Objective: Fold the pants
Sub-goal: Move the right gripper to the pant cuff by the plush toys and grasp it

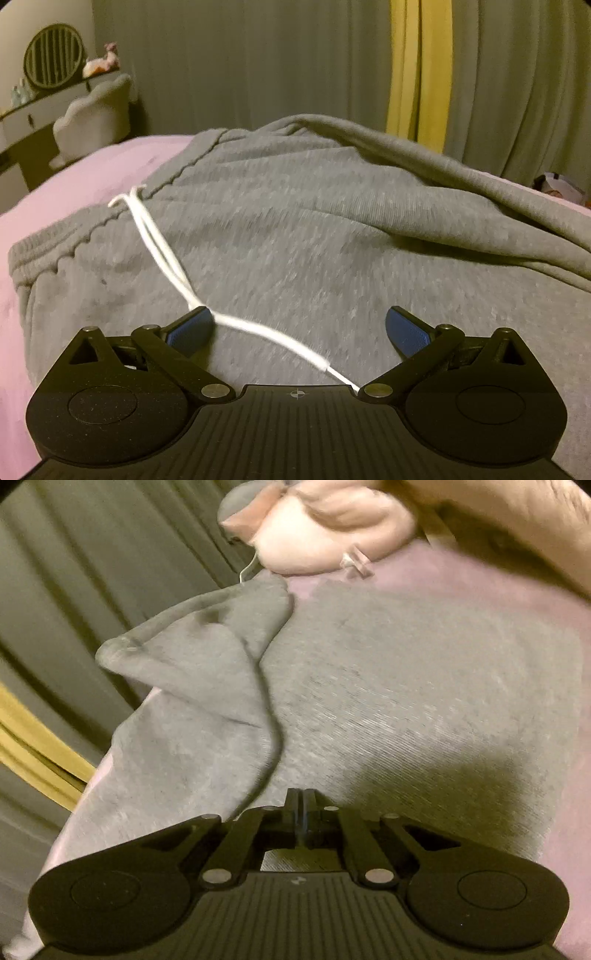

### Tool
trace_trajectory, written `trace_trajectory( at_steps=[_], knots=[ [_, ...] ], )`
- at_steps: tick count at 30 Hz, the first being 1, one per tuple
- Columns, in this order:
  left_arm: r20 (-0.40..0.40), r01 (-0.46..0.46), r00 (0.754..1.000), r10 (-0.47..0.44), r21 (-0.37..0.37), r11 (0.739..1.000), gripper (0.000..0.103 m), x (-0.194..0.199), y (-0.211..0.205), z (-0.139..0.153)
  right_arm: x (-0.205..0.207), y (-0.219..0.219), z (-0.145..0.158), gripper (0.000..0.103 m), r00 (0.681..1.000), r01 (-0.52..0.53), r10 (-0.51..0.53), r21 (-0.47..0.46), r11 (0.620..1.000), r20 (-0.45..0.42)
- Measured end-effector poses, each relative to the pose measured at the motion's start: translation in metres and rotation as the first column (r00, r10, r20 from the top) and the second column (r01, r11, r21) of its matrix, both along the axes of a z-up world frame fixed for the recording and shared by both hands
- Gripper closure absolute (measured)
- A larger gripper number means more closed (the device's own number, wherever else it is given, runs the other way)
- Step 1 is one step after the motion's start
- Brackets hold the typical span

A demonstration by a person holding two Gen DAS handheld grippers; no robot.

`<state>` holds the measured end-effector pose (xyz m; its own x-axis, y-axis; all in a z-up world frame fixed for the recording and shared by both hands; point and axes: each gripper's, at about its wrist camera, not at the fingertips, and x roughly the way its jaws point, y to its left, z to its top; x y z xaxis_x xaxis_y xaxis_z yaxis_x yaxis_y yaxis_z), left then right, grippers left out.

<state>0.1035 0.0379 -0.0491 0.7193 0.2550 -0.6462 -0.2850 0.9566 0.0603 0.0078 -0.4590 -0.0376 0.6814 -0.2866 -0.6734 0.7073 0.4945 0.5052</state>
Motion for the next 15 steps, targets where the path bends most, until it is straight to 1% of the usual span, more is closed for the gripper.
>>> trace_trajectory(
  at_steps=[1,2,3,4,5,6,8,9,10,11,12,13,14,15],
  knots=[
    [-0.002,0.002,1.0,-0.002,-0.003,1.0,0.0,-0.002,0.0,0.001,-0.001,-0.003,0.009,0.096,1.0,0.008,-0.007,-0.014,1.0,0.016],
    [-0.004,0.002,1.0,-0.002,-0.004,1.0,0.0,-0.002,0.0,0.001,-0.003,-0.002,0.019,0.092,0.999,0.004,-0.001,-0.062,0.998,0.044],
    [-0.006,0.0,1.0,0.0,-0.006,1.0,0.0,-0.003,-0.001,0.002,-0.004,0.003,0.028,0.079,0.997,-0.014,0.025,-0.138,0.99,0.078],
    [-0.007,-0.001,1.0,0.001,-0.006,1.0,0.0,-0.004,-0.001,0.002,-0.003,0.01,0.034,0.069,0.994,-0.021,0.045,-0.234,0.972,0.098],
    [-0.009,-0.002,1.0,0.002,-0.002,1.0,0.0,-0.004,-0.002,0.002,-0.002,0.018,0.037,0.053,0.993,-0.031,0.067,-0.323,0.946,0.101],
    [-0.011,-0.003,1.0,0.003,0.003,1.0,0.0,-0.005,-0.004,0.002,0.003,0.026,0.038,0.048,0.992,-0.065,0.105,-0.413,0.908,0.076],
    [-0.009,-0.001,1.0,0.001,0.012,1.0,0.0,-0.008,-0.006,0.003,0.016,0.038,0.038,0.048,0.983,-0.152,0.181,-0.508,0.848,0.008],
    [-0.007,-0.002,1.0,0.002,0.014,1.0,0.0,-0.008,-0.006,0.002,0.023,0.046,0.038,0.048,0.977,-0.184,0.211,-0.555,0.811,-0.017],
    [-0.006,-0.004,1.0,0.004,0.016,1.0,0.0,-0.009,-0.007,0.002,0.033,0.055,0.038,0.048,0.974,-0.205,0.219,-0.622,0.755,-0.056],
    [-0.004,-0.005,1.0,0.005,0.016,1.0,0.0,-0.009,-0.007,0.002,0.041,0.065,0.036,0.048,0.974,-0.219,0.201,-0.693,0.686,-0.109],
    [-0.004,-0.006,1.0,0.006,0.015,1.0,0.0,-0.009,-0.007,0.001,0.052,0.075,0.031,0.048,0.968,-0.25,0.174,-0.759,0.602,-0.18],
    [-0.003,-0.008,1.0,0.008,0.014,1.0,0.0,-0.008,-0.006,0.001,0.062,0.076,0.026,0.048,0.958,-0.287,0.165,-0.788,0.544,-0.236],
    [0.0,-0.01,1.0,0.01,0.014,1.0,0.0,-0.008,-0.006,0.001,0.069,0.079,0.021,0.051,0.948,-0.317,0.16,-0.8,0.509,-0.274],
    [0.002,-0.012,1.0,0.012,0.015,1.0,0.0,-0.008,-0.007,0.0,0.076,0.079,0.016,0.051,0.944,-0.329,0.154,-0.806,0.492,-0.292]
  ],
)
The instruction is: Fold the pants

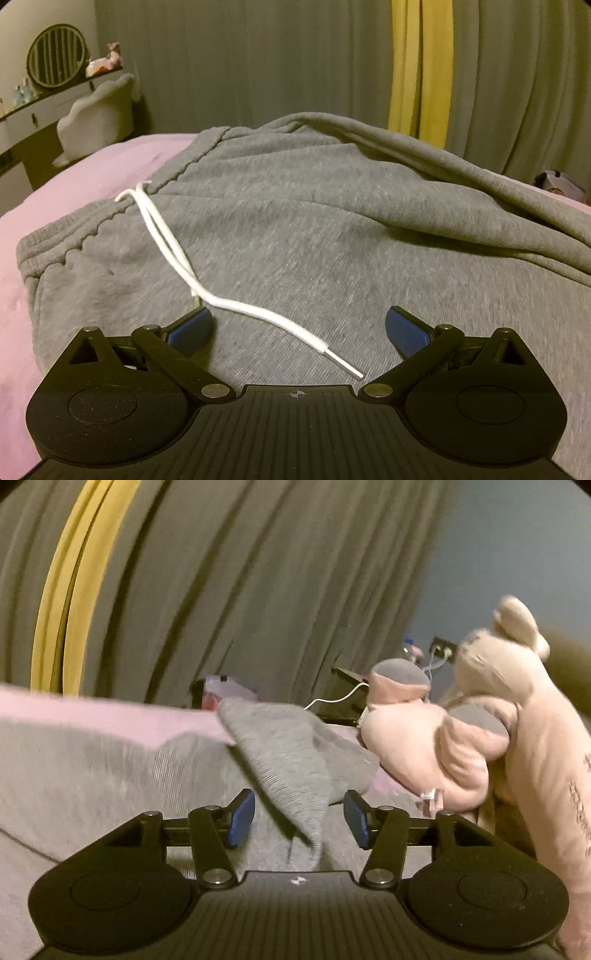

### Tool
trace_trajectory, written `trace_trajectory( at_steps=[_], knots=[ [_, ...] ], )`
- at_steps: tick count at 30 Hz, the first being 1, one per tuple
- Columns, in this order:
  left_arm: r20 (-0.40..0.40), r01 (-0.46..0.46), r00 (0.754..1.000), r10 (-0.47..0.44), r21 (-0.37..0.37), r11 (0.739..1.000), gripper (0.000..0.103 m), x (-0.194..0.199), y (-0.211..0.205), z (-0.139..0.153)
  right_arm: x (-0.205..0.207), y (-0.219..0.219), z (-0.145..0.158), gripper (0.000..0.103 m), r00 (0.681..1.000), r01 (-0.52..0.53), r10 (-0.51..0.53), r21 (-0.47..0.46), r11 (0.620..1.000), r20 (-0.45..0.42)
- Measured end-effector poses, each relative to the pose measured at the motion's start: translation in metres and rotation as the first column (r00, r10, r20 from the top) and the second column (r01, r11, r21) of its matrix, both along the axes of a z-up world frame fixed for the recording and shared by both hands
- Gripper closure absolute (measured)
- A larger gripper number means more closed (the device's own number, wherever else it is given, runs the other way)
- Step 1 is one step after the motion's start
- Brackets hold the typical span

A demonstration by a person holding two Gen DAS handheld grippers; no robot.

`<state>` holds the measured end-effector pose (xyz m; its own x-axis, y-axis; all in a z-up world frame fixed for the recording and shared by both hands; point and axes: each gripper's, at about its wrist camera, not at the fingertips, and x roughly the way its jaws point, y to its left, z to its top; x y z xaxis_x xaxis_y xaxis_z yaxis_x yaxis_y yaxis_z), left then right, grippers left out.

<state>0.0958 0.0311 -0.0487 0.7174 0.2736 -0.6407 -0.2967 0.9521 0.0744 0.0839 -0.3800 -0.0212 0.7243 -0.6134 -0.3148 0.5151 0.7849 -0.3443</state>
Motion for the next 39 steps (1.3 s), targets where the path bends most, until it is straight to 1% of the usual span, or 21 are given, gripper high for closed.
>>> trace_trajectory(
  at_steps=[1,2,4,5,7,9,11,13,16,18,20,22,23,25,27,29,32,35,36,38,39],
  knots=[
    [0.003,-0.001,1.0,0.001,0.003,1.0,0.0,0.0,-0.001,-0.001,0.006,-0.001,-0.004,0.052,1.0,0.002,-0.002,-0.012,1.0,-0.012],
    [0.007,-0.002,1.0,0.001,0.006,1.0,0.0,0.0,-0.001,-0.001,0.014,-0.004,-0.01,0.059,1.0,0.005,-0.006,-0.024,1.0,-0.027],
    [0.012,-0.001,1.0,0.001,0.015,1.0,0.0,0.001,-0.002,-0.001,0.024,-0.009,-0.017,0.082,0.998,0.041,-0.043,-0.031,0.999,-0.05],
    [0.015,-0.002,1.0,0.002,0.023,1.0,0.0,0.001,-0.003,0.0,0.025,-0.019,-0.016,0.097,0.998,0.061,-0.061,0.014,0.998,-0.029],
    [0.04,-0.006,0.999,0.004,0.061,0.998,0.0,0.0,-0.006,0.008,0.008,-0.042,-0.008,0.098,0.991,0.098,-0.113,0.19,0.977,0.074],
    [0.111,-0.019,0.994,0.006,0.115,0.993,0.0,-0.005,-0.008,0.025,-0.013,-0.074,0.005,0.098,0.955,0.134,-0.227,0.408,0.903,0.189],
    [0.215,-0.026,0.977,0.0,0.12,0.992,0.0,-0.011,-0.007,0.047,-0.036,-0.107,0.005,0.098,0.894,0.088,-0.344,0.638,0.765,0.288],
    [0.276,0.009,0.961,-0.031,0.083,0.997,0.0,-0.003,-0.003,0.067,-0.045,-0.123,-0.005,0.098,0.875,0.086,-0.404,0.736,0.672,0.266],
    [0.237,0.069,0.969,-0.065,-0.006,0.998,0.0,0.042,0.007,0.087,-0.044,-0.132,-0.023,0.098,0.88,0.108,-0.43,0.799,0.592,0.2],
    [0.209,0.071,0.977,-0.044,-0.126,0.989,0.0,0.078,0.022,0.095,-0.041,-0.136,-0.024,0.098,0.881,0.105,-0.428,0.801,0.59,0.2],
    [0.161,0.06,0.987,-0.015,-0.278,0.959,0.0,0.117,0.04,0.097,-0.039,-0.138,-0.023,0.098,0.882,0.107,-0.425,0.794,0.598,0.201],
    [0.086,0.0,0.996,0.036,-0.383,0.924,0.001,0.156,0.058,0.092,-0.036,-0.14,-0.027,0.098,0.879,0.11,-0.43,0.79,0.603,0.206],
    [0.071,-0.019,0.996,0.053,-0.408,0.913,0.008,0.169,0.064,0.088,-0.036,-0.141,-0.028,0.098,0.876,0.108,-0.434,0.792,0.601,0.211],
    [0.028,-0.049,0.997,0.067,-0.434,0.899,0.02,0.192,0.072,0.079,-0.037,-0.139,-0.03,0.098,0.873,0.107,-0.436,0.786,0.609,0.219],
    [-0.015,-0.069,0.997,0.07,-0.459,0.886,0.022,0.208,0.077,0.065,-0.04,-0.134,-0.03,0.098,0.873,0.11,-0.432,0.771,0.627,0.226],
    [-0.05,-0.08,0.997,0.063,-0.488,0.869,0.034,0.22,0.081,0.051,-0.038,-0.133,-0.032,0.097,0.871,0.116,-0.433,0.759,0.64,0.233],
    [-0.061,-0.068,0.997,0.042,-0.529,0.846,0.041,0.235,0.086,0.037,-0.035,-0.129,-0.032,0.097,0.872,0.127,-0.429,0.738,0.662,0.235],
    [-0.036,-0.045,0.999,0.03,-0.521,0.852,0.046,0.244,0.086,0.039,-0.036,-0.133,-0.032,0.095,0.864,0.109,-0.437,0.755,0.646,0.25],
    [-0.034,-0.039,0.999,0.024,-0.532,0.846,0.049,0.247,0.087,0.039,-0.037,-0.135,-0.033,0.094,0.858,0.097,-0.443,0.766,0.636,0.259],
    [-0.056,-0.03,0.998,-0.001,-0.549,0.836,0.086,0.249,0.083,0.036,-0.038,-0.137,-0.035,0.094,0.851,0.082,-0.449,0.776,0.625,0.272],
    [-0.086,-0.052,0.996,0.007,-0.536,0.843,0.089,0.249,0.082,0.034,-0.038,-0.137,-0.036,0.094,0.849,0.076,-0.448,0.774,0.628,0.28]
  ],
)
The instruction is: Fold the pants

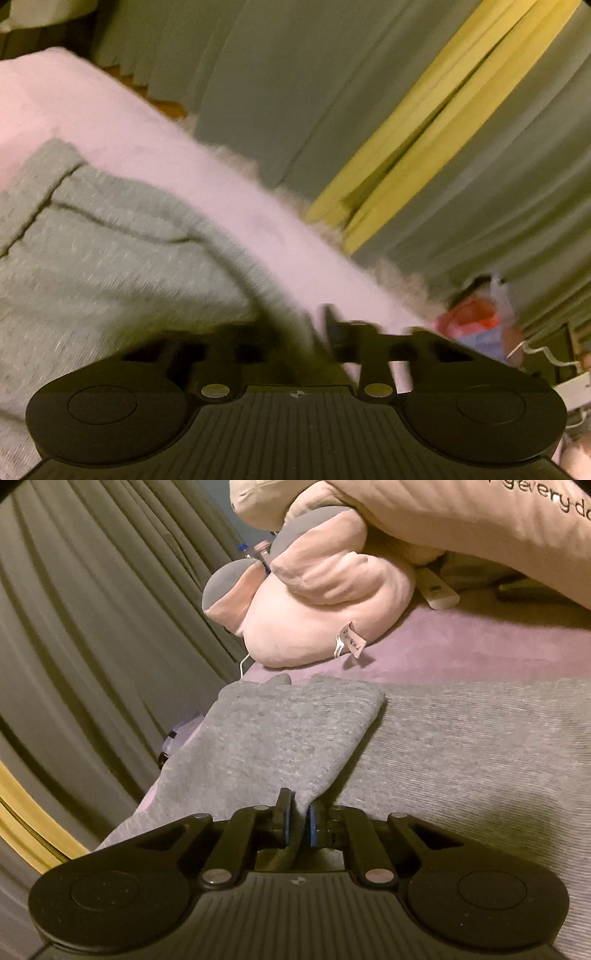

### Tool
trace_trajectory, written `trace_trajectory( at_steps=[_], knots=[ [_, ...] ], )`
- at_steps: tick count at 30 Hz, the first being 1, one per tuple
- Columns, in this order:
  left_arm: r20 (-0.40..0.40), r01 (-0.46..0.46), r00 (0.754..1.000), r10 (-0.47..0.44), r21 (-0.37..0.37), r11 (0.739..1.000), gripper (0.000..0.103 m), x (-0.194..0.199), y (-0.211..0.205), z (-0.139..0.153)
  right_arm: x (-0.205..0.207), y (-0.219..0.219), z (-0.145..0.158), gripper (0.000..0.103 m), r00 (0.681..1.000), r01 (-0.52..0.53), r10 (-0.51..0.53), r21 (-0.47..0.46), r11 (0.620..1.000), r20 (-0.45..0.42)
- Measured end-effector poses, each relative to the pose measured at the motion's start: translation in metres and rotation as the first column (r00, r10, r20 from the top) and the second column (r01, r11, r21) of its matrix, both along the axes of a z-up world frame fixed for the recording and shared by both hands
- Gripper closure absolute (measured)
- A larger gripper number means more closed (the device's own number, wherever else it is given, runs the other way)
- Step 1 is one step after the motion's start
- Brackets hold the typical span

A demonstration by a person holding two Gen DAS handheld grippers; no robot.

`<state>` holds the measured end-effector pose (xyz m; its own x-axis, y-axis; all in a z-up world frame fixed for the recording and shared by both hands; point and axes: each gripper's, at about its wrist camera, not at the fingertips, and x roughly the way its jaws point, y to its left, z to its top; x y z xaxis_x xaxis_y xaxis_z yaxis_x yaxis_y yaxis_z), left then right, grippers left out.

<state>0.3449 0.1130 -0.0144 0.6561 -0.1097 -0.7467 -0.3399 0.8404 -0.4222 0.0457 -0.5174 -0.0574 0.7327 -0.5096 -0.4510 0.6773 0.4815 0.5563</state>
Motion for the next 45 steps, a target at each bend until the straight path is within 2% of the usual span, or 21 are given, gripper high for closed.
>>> trace_trajectory(
  at_steps=[5,9,13,16,18,21,23,25,27,28,29,31,32,34,37,39,40,41,42,44,45],
  knots=[
    [0.088,-0.007,0.996,0.009,-0.032,0.999,0.091,-0.041,0.013,0.018,-0.004,-0.011,-0.007,0.097,0.997,-0.028,0.024,0.06,0.998,0.071],
    [0.138,0.028,0.99,-0.028,-0.004,1.0,0.091,-0.085,0.024,0.047,-0.012,-0.022,-0.005,0.098,0.993,-0.075,0.061,0.138,0.988,0.105],
    [0.239,0.077,0.968,-0.079,0.017,0.997,0.092,-0.154,0.029,0.079,-0.049,-0.033,0.017,0.098,0.979,-0.094,0.043,0.25,0.964,0.201],
    [0.279,0.1,0.955,-0.101,0.02,0.995,0.091,-0.22,0.031,0.083,-0.09,-0.036,0.043,0.098,0.967,-0.094,0.04,0.21,0.973,0.25],
    [0.276,0.088,0.958,-0.082,-0.01,0.996,0.091,-0.255,0.032,0.073,-0.115,-0.036,0.058,0.098,0.975,-0.096,0.064,0.145,0.985,0.212],
    [0.204,0.05,0.978,-0.04,-0.043,0.998,0.091,-0.292,0.034,0.044,-0.144,-0.037,0.063,0.098,0.991,-0.092,0.084,0.073,0.993,0.104],
    [0.139,0.031,0.99,-0.026,-0.035,0.999,0.091,-0.307,0.033,0.024,-0.147,-0.042,0.055,0.098,0.995,-0.095,0.094,0.084,0.992,0.014],
    [0.093,0.008,0.996,-0.002,-0.059,0.998,0.091,-0.314,0.034,0.01,-0.147,-0.044,0.041,0.098,0.993,-0.108,0.112,0.131,0.986,-0.024],
    [0.09,-0.018,0.996,0.024,-0.074,0.997,0.087,-0.311,0.041,0.012,-0.144,-0.041,0.034,0.097,0.992,-0.103,0.113,0.151,0.983,-0.056],
    [0.109,-0.043,0.993,0.049,-0.056,0.997,0.08,-0.308,0.043,0.016,-0.144,-0.038,0.032,0.096,0.992,-0.101,0.112,0.148,0.984,-0.063],
    [0.131,-0.065,0.989,0.068,-0.029,0.997,0.06,-0.306,0.047,0.02,-0.141,-0.037,0.032,0.094,0.99,-0.105,0.117,0.149,0.983,-0.075],
    [0.159,-0.098,0.983,0.091,0.031,0.995,0.036,-0.296,0.048,0.026,-0.136,-0.037,0.028,0.091,0.985,-0.123,0.142,0.18,0.976,-0.099],
    [0.171,-0.113,0.98,0.101,0.062,0.992,0.031,-0.292,0.052,0.029,-0.132,-0.039,0.026,0.086,0.983,-0.133,0.154,0.198,0.971,-0.097],
    [0.176,-0.148,0.976,0.129,0.099,0.984,0.031,-0.28,0.062,0.031,-0.134,-0.042,0.022,0.084,0.983,-0.146,0.167,0.226,0.963,-0.074],
    [0.141,-0.195,0.972,0.188,0.031,0.98,0.031,-0.262,0.082,0.024,-0.138,-0.048,0.018,0.08,0.987,-0.147,0.157,0.268,0.952,-0.017],
    [0.117,-0.239,0.964,0.241,-0.032,0.971,0.038,-0.257,0.098,0.017,-0.139,-0.049,0.016,0.077,0.988,-0.151,0.156,0.286,0.946,0.004],
    [0.103,-0.262,0.958,0.266,-0.058,0.963,0.056,-0.258,0.109,0.017,-0.138,-0.049,0.016,0.076,0.987,-0.153,0.157,0.289,0.945,0.007],
    [0.087,-0.28,0.954,0.286,-0.078,0.957,0.082,-0.256,0.116,0.016,-0.137,-0.049,0.017,0.075,0.987,-0.157,0.162,0.289,0.944,0.008],
    [0.071,-0.286,0.954,0.292,-0.087,0.954,0.088,-0.259,0.121,0.014,-0.135,-0.049,0.018,0.075,0.986,-0.161,0.166,0.288,0.944,0.004],
    [0.073,-0.295,0.95,0.304,-0.109,0.949,0.088,-0.26,0.124,0.017,-0.13,-0.047,0.023,0.076,0.982,-0.18,0.188,0.271,0.946,-0.005],
    [0.096,-0.29,0.949,0.3,-0.109,0.951,0.089,-0.262,0.123,0.02,-0.128,-0.045,0.026,0.084,0.981,-0.184,0.195,0.259,0.948,-0.017]
  ],
)
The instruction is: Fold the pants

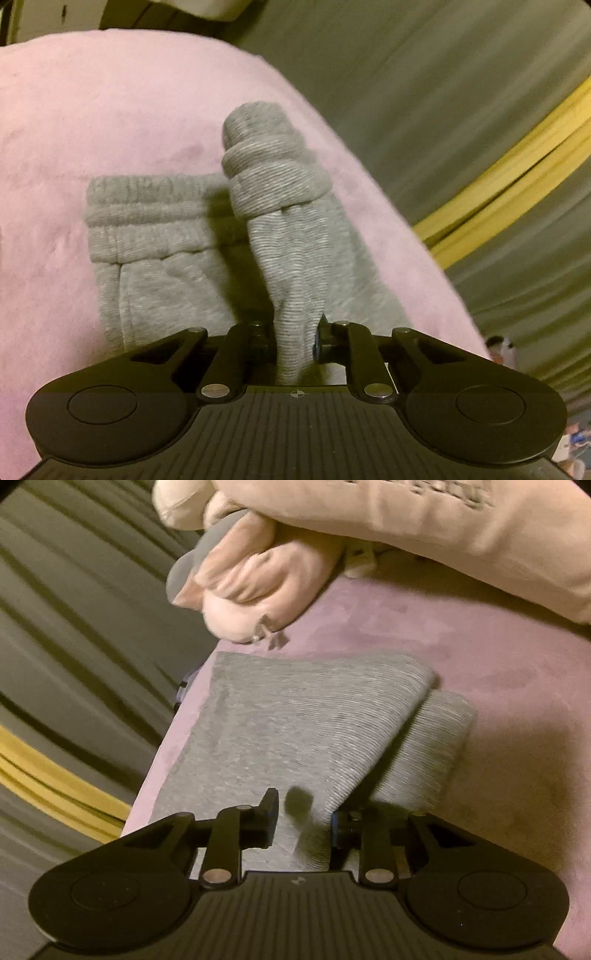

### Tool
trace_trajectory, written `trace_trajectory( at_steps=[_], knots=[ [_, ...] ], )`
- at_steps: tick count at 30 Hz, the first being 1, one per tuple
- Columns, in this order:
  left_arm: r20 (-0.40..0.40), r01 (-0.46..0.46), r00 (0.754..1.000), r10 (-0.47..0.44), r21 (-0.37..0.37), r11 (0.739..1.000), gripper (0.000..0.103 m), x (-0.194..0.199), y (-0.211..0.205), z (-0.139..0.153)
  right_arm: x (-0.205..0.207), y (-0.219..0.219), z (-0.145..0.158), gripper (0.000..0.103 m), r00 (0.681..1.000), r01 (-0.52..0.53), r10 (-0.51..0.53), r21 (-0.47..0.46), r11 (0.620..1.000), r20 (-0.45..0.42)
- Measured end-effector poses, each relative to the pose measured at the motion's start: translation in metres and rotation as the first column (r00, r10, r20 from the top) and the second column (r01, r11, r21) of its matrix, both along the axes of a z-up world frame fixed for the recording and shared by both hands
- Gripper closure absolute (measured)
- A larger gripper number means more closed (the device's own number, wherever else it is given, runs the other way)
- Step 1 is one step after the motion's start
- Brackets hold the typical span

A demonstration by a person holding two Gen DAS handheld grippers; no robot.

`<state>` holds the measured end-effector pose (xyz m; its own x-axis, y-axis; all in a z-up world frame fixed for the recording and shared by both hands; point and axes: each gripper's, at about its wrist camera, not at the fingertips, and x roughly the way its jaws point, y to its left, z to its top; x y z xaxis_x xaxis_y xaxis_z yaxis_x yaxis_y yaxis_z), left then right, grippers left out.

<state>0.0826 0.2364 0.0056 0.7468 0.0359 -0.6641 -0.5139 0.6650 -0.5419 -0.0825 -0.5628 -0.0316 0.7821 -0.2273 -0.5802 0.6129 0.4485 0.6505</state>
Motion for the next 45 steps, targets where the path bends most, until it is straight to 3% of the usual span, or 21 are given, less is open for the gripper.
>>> trace_trajectory(
  at_steps=[2,5,8,14,19,21,23,25,27,29,31,32,33,34,36,39,41,43,45],
  knots=[
    [0.031,0.016,0.999,-0.018,0.043,0.999,0.09,-0.011,0.0,0.009,0.002,0.0,0.006,0.098,1.0,-0.004,0.004,-0.028,1.0,-0.012],
    [0.055,0.037,0.998,-0.044,0.118,0.992,0.091,-0.032,0.001,0.021,-0.002,0.003,0.019,0.098,1.0,-0.006,0.006,-0.067,0.998,0.002],
    [0.049,0.032,0.998,-0.039,0.142,0.989,0.091,-0.044,0.003,0.022,-0.004,0.004,0.027,0.098,1.0,-0.016,0.017,-0.126,0.992,0.006],
    [-0.012,0.026,1.0,-0.025,0.137,0.99,0.091,-0.056,0.009,0.005,-0.013,0.003,0.022,0.098,1.0,-0.019,0.019,-0.128,0.992,-0.007],
    [-0.016,0.016,1.0,-0.014,0.144,0.989,0.091,-0.05,0.004,0.001,-0.005,0.01,0.018,0.098,0.992,-0.047,0.02,-0.218,0.975,-0.126],
    [-0.008,0.011,1.0,-0.01,0.138,0.99,0.091,-0.055,0.004,0.0,-0.004,0.01,0.013,0.098,0.986,-0.042,0.007,-0.208,0.977,-0.167],
    [0.005,0.016,1.0,-0.017,0.136,0.991,0.091,-0.064,0.006,0.001,-0.012,0.012,0.015,0.098,0.994,-0.033,0.01,-0.212,0.977,-0.11],
    [0.002,0.029,1.0,-0.029,0.146,0.989,0.091,-0.066,0.008,-0.001,-0.016,0.017,0.022,0.098,0.996,-0.046,0.023,-0.278,0.959,-0.086],
    [-0.029,0.038,0.999,-0.034,0.14,0.989,0.088,-0.064,0.008,-0.005,-0.012,0.019,0.024,0.098,0.99,-0.068,0.022,-0.329,0.942,-0.142],
    [-0.065,0.012,0.998,-0.004,0.115,0.993,0.071,-0.065,0.013,-0.006,-0.004,0.013,0.019,0.096,0.974,-0.074,0.002,-0.308,0.948,-0.228],
    [-0.073,-0.036,0.996,0.045,0.124,0.992,0.058,-0.072,0.015,-0.001,-0.007,0.008,0.015,0.086,0.961,-0.041,-0.043,-0.293,0.955,-0.274],
    [-0.071,-0.05,0.996,0.06,0.142,0.989,0.048,-0.077,0.014,0.002,-0.013,0.007,0.016,0.069,0.963,-0.014,-0.068,-0.299,0.954,-0.262],
    [-0.07,-0.063,0.995,0.076,0.175,0.983,0.042,-0.082,0.013,0.008,-0.019,0.006,0.02,0.057,0.958,0.02,-0.109,-0.321,0.947,-0.263],
    [-0.067,-0.075,0.994,0.091,0.208,0.975,0.034,-0.084,0.011,0.014,-0.023,0.007,0.023,0.056,0.953,0.039,-0.14,-0.349,0.936,-0.269],
    [-0.029,-0.064,0.997,0.075,0.279,0.958,0.03,-0.087,0.001,0.03,-0.029,0.01,0.035,0.056,0.954,0.049,-0.165,-0.413,0.909,-0.25],
    [0.042,0.001,0.999,-0.017,0.353,0.936,0.021,-0.077,-0.028,0.055,-0.025,0.027,0.055,0.056,0.976,0.021,-0.117,-0.455,0.89,-0.183],
    [0.09,0.081,0.988,-0.126,0.394,0.915,0.008,-0.062,-0.06,0.068,-0.012,0.044,0.064,0.056,0.991,-0.034,-0.028,-0.438,0.898,-0.132],
    [0.096,0.197,0.96,-0.265,0.442,0.875,0.008,-0.04,-0.098,0.072,0.005,0.068,0.063,0.056,0.993,-0.11,0.083,-0.402,0.909,-0.086],
    [0.063,0.295,0.923,-0.379,0.516,0.804,0.009,-0.019,-0.138,0.069,0.026,0.091,0.05,0.056,0.979,-0.203,0.188,-0.347,0.916,-0.075]
  ],
)
